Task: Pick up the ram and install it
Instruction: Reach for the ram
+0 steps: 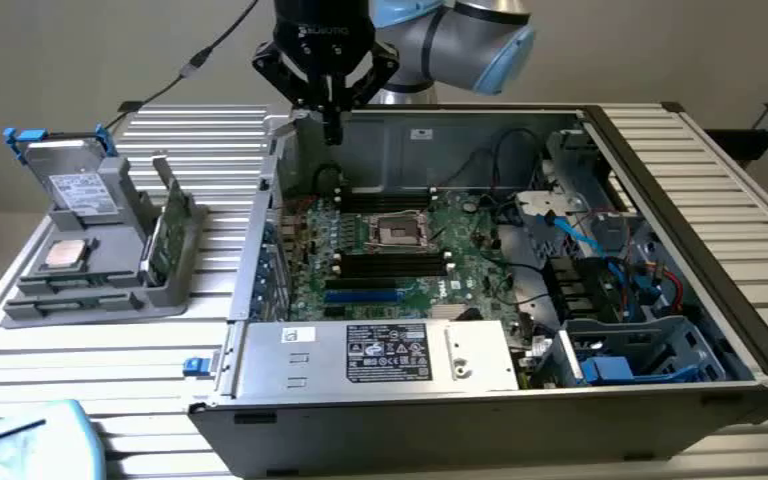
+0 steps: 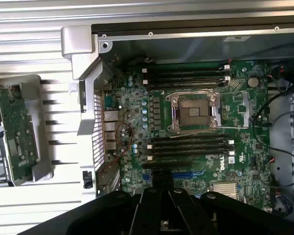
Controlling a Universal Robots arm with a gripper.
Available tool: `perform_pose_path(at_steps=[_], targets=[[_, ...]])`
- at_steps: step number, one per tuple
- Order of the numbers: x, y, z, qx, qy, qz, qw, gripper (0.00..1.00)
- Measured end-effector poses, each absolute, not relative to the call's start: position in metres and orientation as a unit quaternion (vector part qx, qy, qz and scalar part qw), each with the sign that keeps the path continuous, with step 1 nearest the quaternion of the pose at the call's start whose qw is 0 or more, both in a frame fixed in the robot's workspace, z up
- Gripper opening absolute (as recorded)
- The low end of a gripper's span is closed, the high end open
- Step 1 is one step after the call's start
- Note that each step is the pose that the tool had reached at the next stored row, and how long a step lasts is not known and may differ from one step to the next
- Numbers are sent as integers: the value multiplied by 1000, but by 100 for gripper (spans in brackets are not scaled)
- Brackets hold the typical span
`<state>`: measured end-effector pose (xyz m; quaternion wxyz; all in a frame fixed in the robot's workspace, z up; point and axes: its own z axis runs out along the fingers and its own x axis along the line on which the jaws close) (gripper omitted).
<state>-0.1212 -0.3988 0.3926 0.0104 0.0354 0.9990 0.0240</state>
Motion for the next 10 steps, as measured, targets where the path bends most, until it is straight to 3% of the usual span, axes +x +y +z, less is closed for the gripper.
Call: perform_pose_path(at_steps=[10], targets=[[-121,-399,393,35,999,24,10,11]])
